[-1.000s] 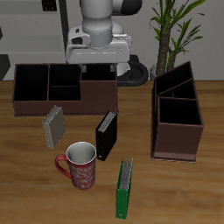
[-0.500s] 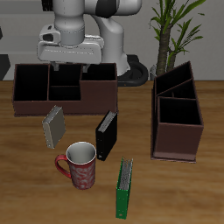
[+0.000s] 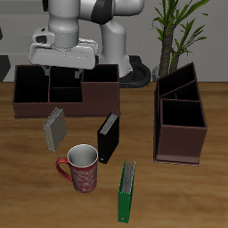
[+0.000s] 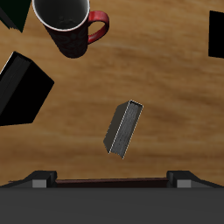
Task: Place the yellow book into the left desk caddy's right compartment
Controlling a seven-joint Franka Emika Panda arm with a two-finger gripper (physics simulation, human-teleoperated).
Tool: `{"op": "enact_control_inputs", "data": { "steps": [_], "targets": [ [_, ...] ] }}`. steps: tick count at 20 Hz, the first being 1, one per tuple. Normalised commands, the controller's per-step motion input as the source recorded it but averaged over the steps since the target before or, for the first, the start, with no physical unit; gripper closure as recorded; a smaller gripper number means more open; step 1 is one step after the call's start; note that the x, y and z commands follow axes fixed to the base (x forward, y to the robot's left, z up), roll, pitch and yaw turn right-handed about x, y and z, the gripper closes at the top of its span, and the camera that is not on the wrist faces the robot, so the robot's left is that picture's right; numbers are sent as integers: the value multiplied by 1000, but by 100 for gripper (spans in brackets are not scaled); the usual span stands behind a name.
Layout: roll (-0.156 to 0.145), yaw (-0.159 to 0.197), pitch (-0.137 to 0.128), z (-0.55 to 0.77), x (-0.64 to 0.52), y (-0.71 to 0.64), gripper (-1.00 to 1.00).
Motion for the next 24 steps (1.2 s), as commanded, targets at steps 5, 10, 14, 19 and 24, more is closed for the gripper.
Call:
{"op": "enact_control_inputs", "data": {
  "steps": [5,10,14,19,24],
  "targets": [
    [-29,2,-1,-218,229,-74,-100],
    [0,-20,-29,-187,148,-110,-100],
    [0,-14,15,-251,150,-71,-100],
    [-7,-33,19,-326,84,-114,-100],
    [-2,-17,-20,-243,58,-123,-100]
  ]
}}
